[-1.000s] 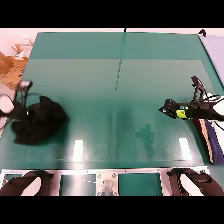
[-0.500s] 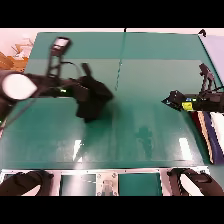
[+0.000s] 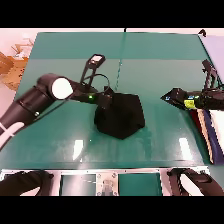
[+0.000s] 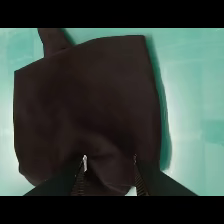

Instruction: Fold the shirts.

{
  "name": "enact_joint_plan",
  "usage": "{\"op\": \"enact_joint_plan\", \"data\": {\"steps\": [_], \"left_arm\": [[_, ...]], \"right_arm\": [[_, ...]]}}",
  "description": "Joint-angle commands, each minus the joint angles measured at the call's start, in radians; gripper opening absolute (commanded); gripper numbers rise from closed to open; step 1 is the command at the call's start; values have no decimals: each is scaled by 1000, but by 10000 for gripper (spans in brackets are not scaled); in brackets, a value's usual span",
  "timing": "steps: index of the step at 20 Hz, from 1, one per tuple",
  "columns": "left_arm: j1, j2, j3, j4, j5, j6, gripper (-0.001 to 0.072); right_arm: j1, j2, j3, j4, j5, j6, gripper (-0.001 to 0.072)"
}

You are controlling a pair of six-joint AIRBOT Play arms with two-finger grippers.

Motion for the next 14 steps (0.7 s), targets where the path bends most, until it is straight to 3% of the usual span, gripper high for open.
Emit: {"op": "enact_joint_plan", "data": {"steps": [1,4,8,10,14], "left_arm": [[106,-11,50,98,-193,-7,694],[222,-19,18,103,-261,-7,693],[292,-20,-171,62,-208,-6,693],[292,-20,-286,-14,-123,11,692],[292,-63,-409,-303,-9,172,691]], "right_arm": [[-29,-24,1,-5,1,-6,365],[-42,-126,2,-3,-2,-69,433],[-42,-331,5,12,-42,-83,396],[-41,-443,22,82,-55,-163,390],[-40,-640,107,231,-56,-280,389]]}}
